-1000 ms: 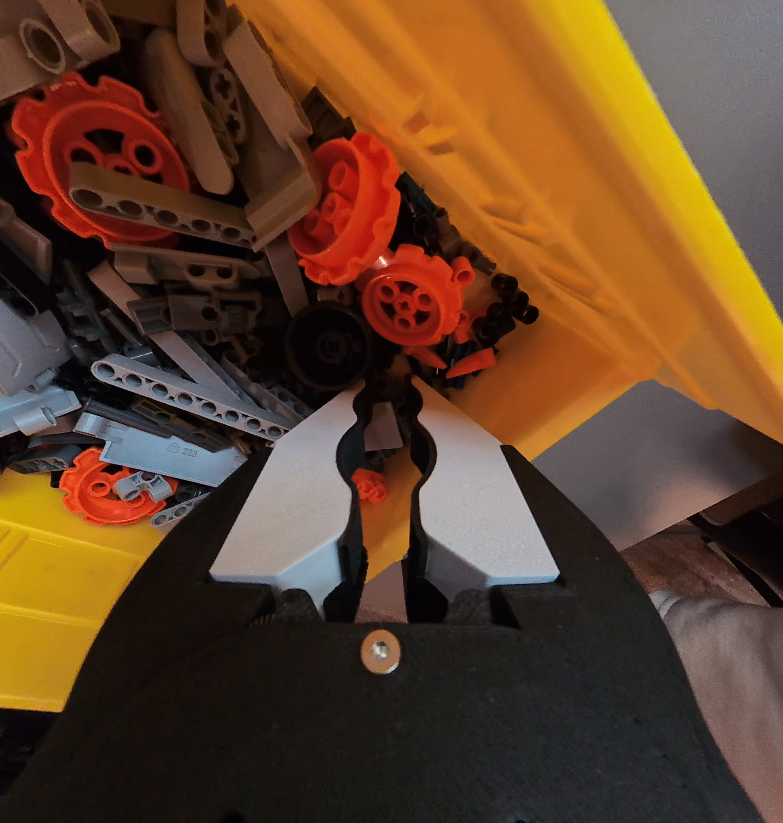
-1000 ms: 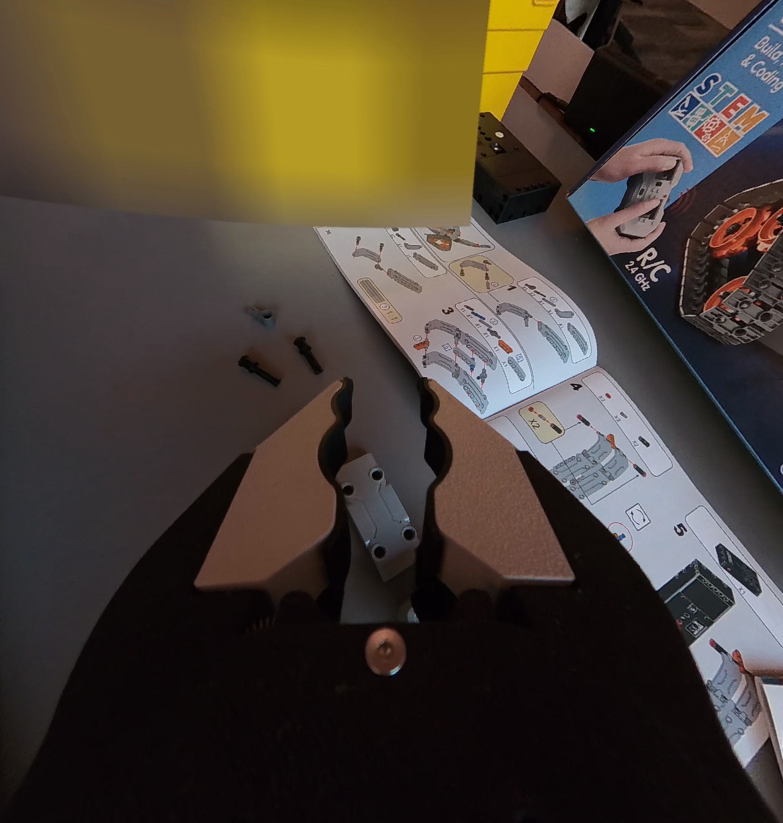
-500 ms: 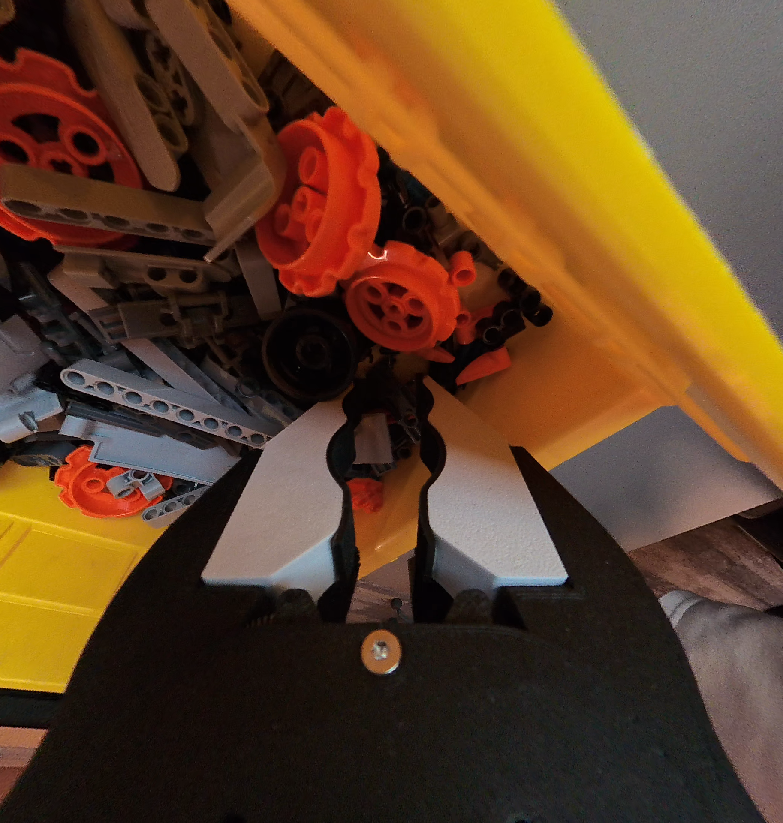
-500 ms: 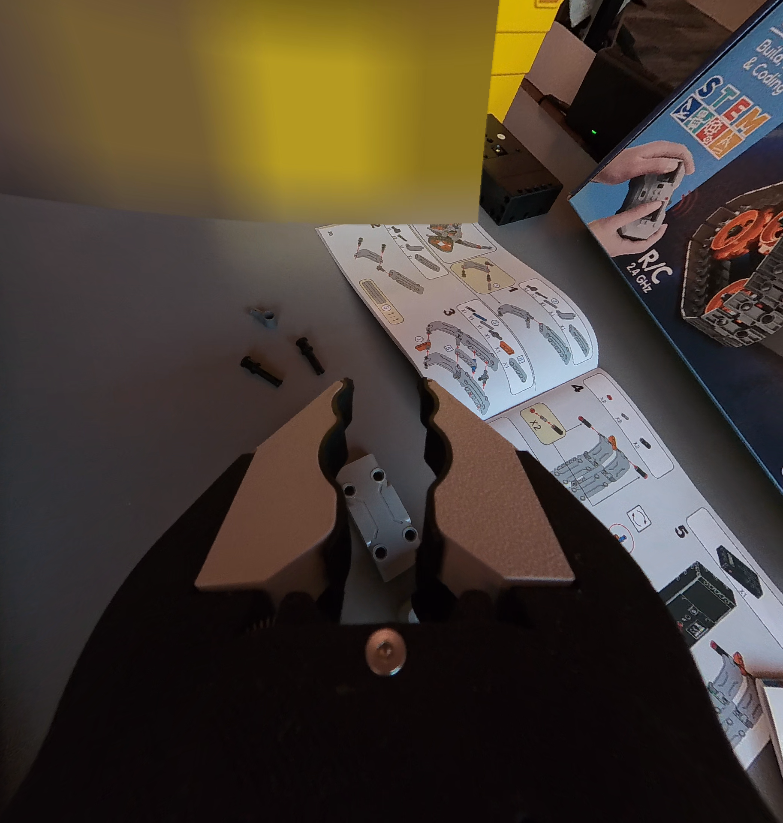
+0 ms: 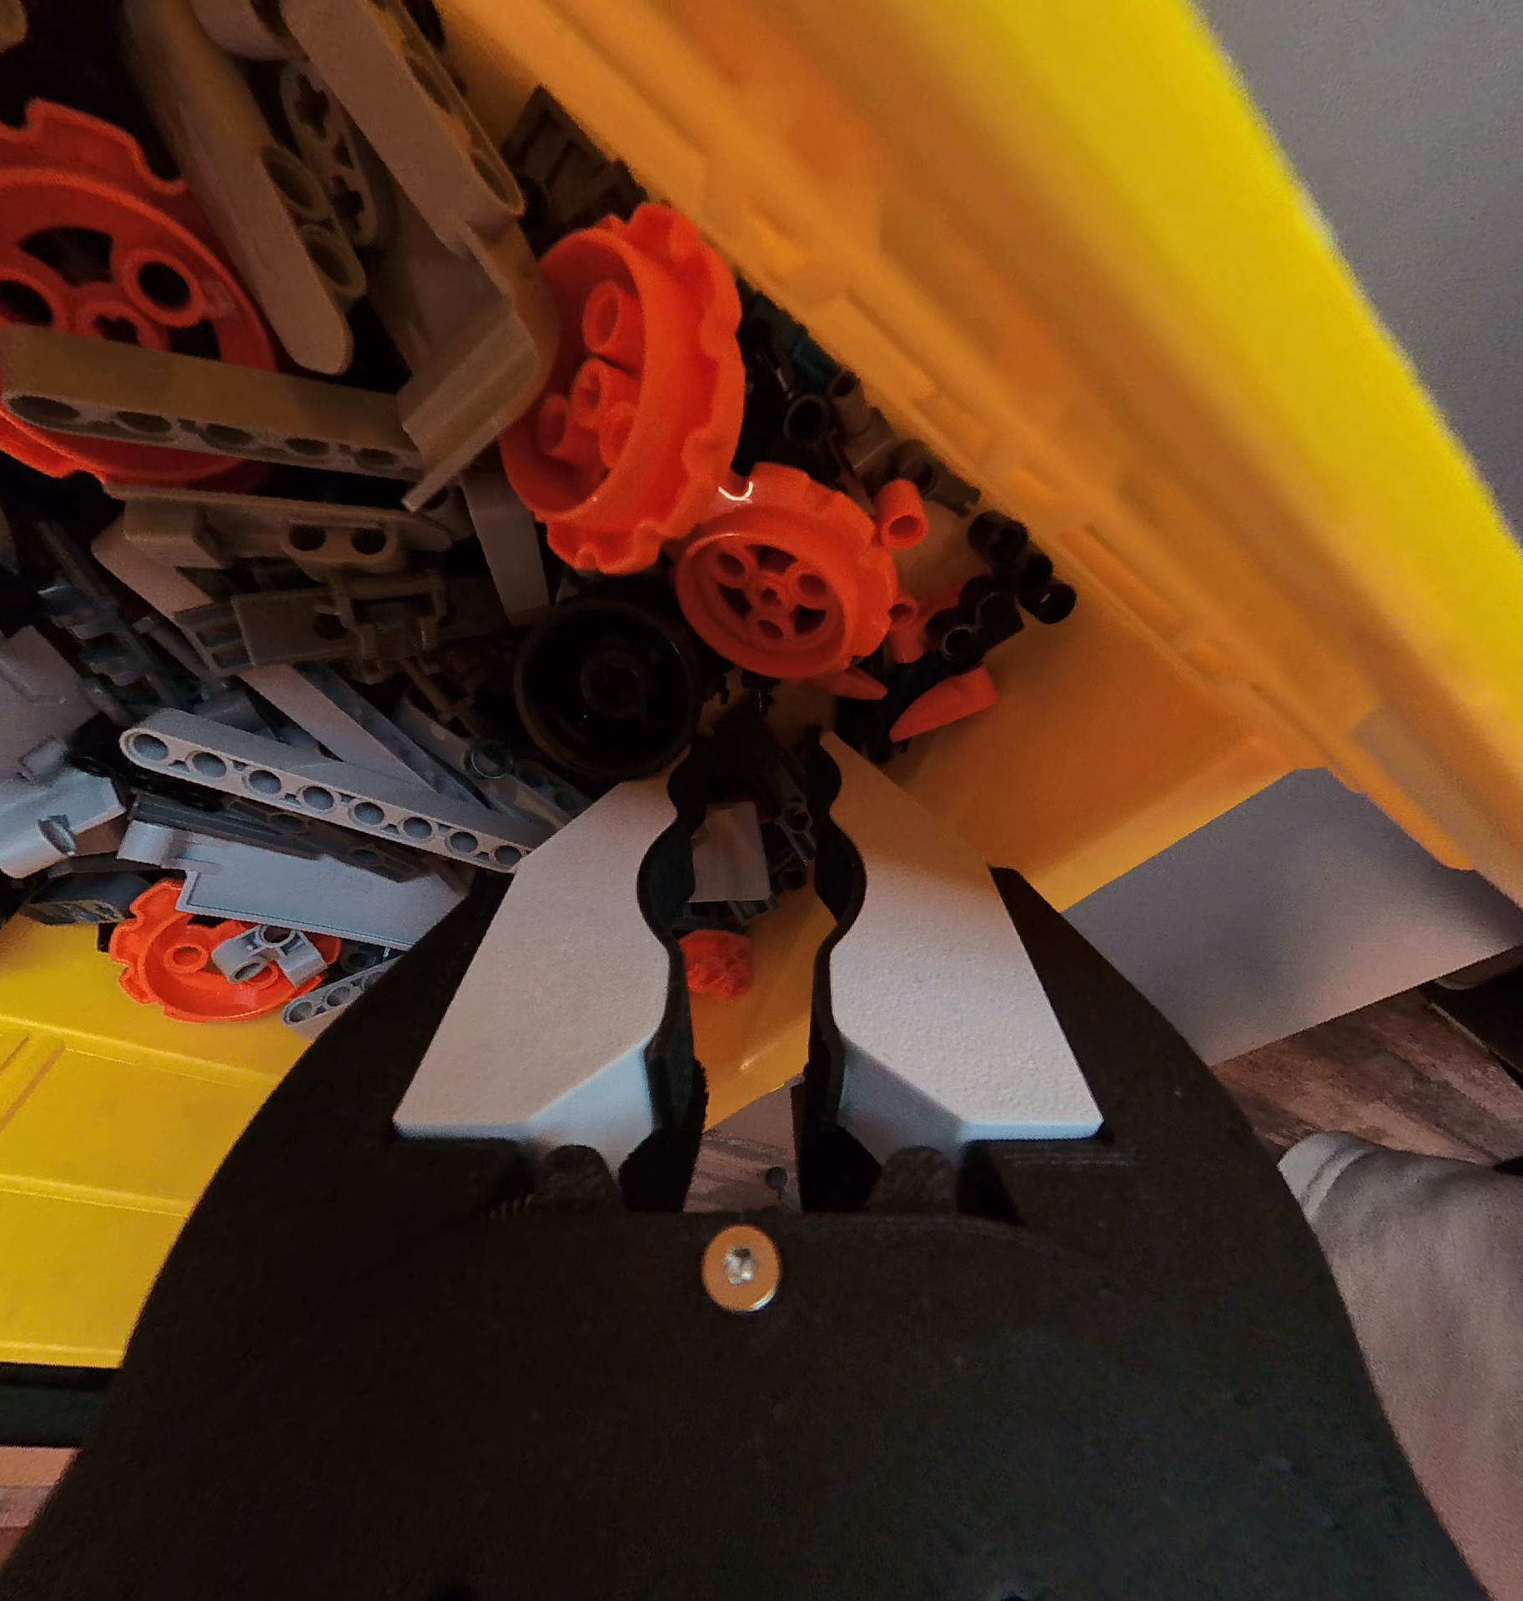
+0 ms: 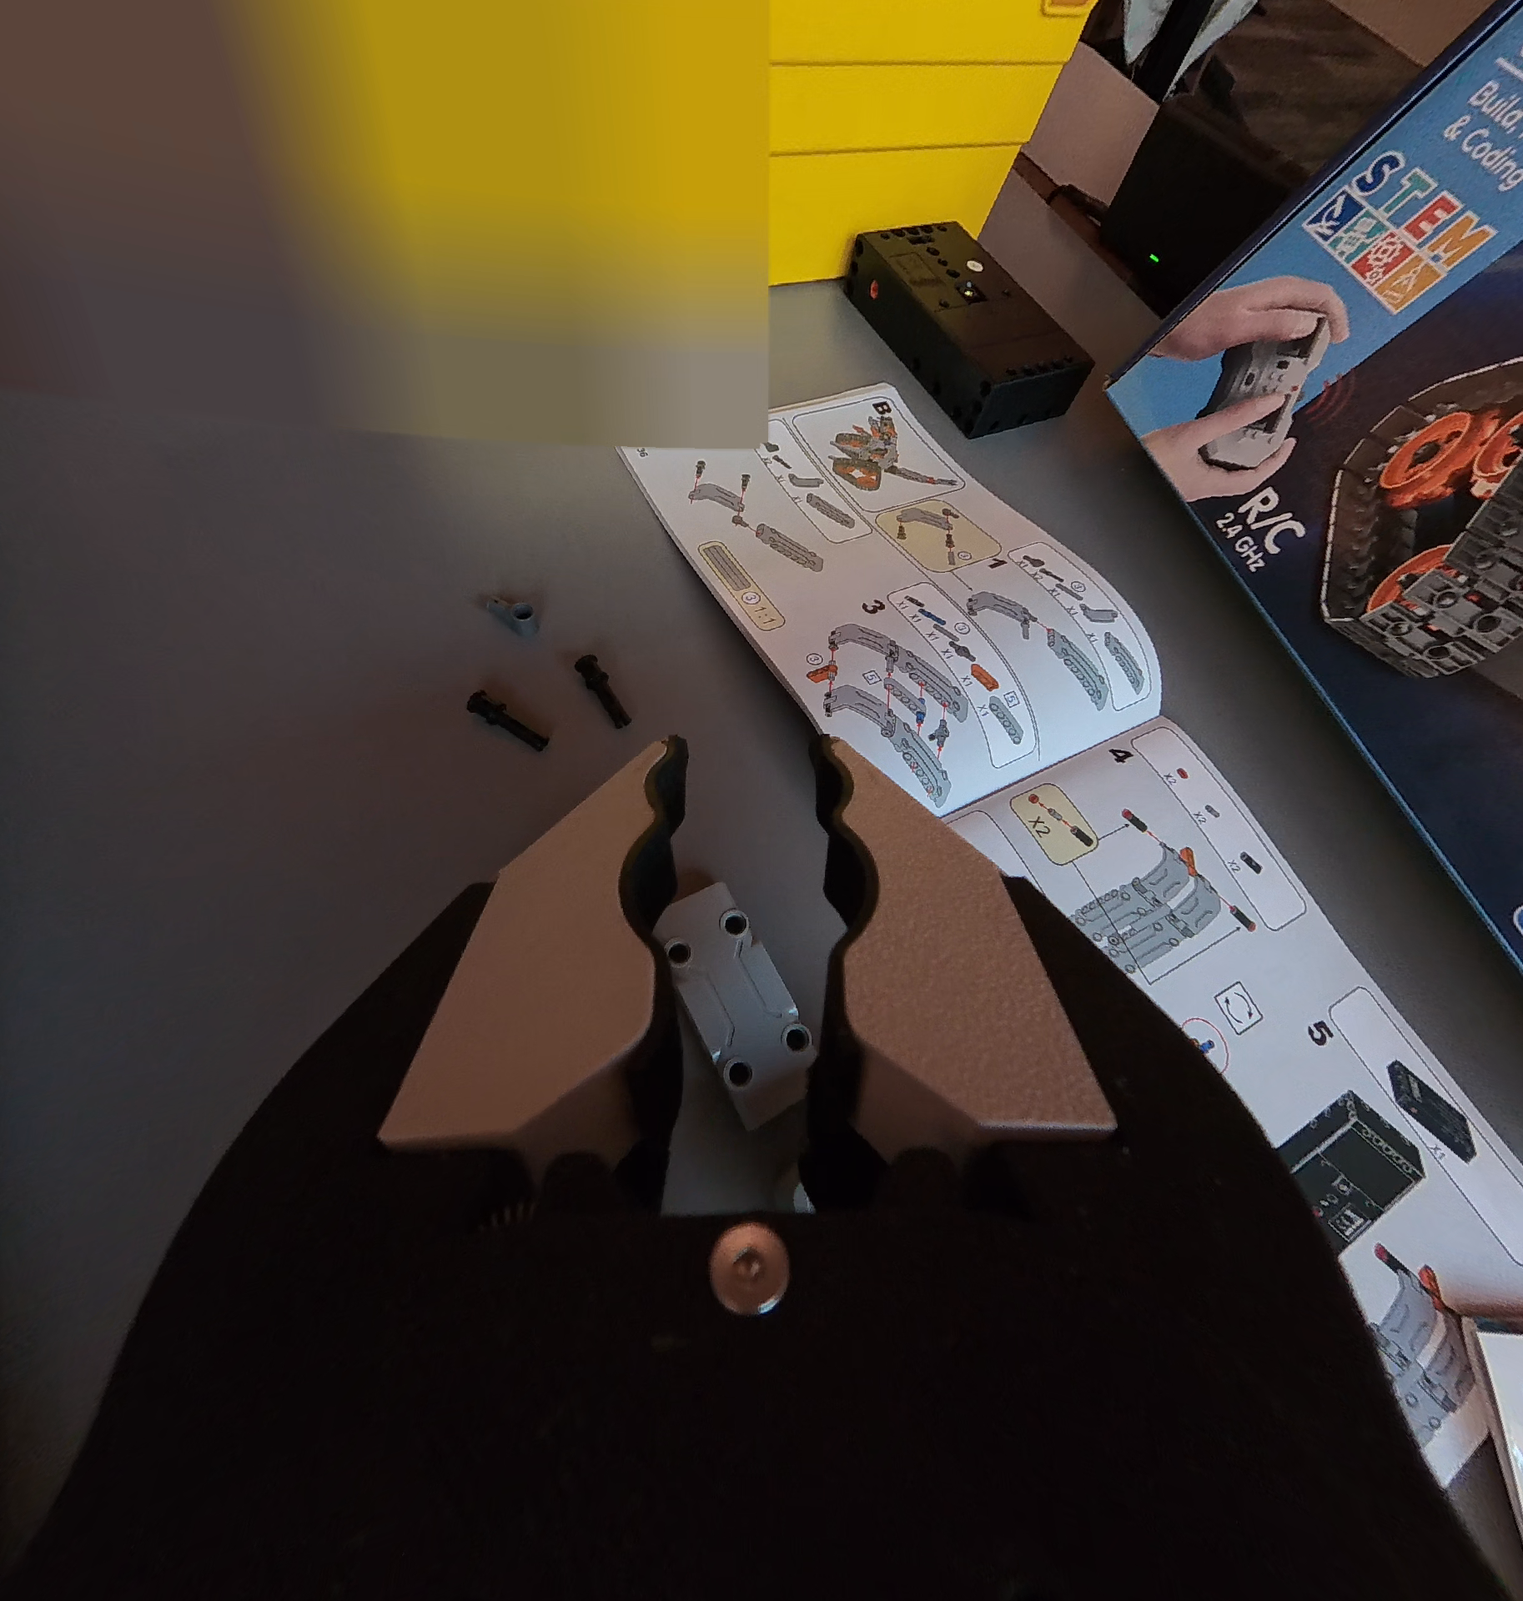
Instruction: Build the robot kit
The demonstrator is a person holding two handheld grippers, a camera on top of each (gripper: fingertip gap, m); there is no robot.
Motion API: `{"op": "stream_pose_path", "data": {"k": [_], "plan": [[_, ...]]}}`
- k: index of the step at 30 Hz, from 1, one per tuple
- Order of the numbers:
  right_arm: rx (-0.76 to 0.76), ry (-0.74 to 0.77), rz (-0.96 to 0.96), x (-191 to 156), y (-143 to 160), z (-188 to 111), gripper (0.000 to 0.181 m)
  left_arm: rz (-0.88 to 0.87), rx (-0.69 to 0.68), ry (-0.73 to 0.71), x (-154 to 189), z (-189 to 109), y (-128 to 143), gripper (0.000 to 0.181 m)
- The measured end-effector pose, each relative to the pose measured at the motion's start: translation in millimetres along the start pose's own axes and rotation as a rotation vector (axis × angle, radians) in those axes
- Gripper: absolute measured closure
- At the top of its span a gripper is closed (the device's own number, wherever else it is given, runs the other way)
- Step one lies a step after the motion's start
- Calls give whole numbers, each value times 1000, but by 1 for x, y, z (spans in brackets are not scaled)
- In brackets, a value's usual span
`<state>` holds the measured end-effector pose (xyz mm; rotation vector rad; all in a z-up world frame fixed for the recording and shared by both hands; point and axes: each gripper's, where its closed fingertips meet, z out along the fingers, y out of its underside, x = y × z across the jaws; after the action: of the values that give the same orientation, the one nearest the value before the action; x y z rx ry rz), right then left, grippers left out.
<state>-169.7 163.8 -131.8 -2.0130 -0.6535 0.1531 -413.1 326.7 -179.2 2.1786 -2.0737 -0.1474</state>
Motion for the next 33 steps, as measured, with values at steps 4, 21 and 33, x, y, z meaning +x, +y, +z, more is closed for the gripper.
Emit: {"op": "stream_pose_path", "data": {"k": [4,21,33], "plan": [[-2,-1,-3,0,0,0,153,-19,9,23,0,0,-1,160],[-14,3,-19,-1,2,0,153,-69,115,26,-15,-22,6,175],[-29,-2,-17,-1,6,3,153,45,94,88,7,-12,-6,169]]}}
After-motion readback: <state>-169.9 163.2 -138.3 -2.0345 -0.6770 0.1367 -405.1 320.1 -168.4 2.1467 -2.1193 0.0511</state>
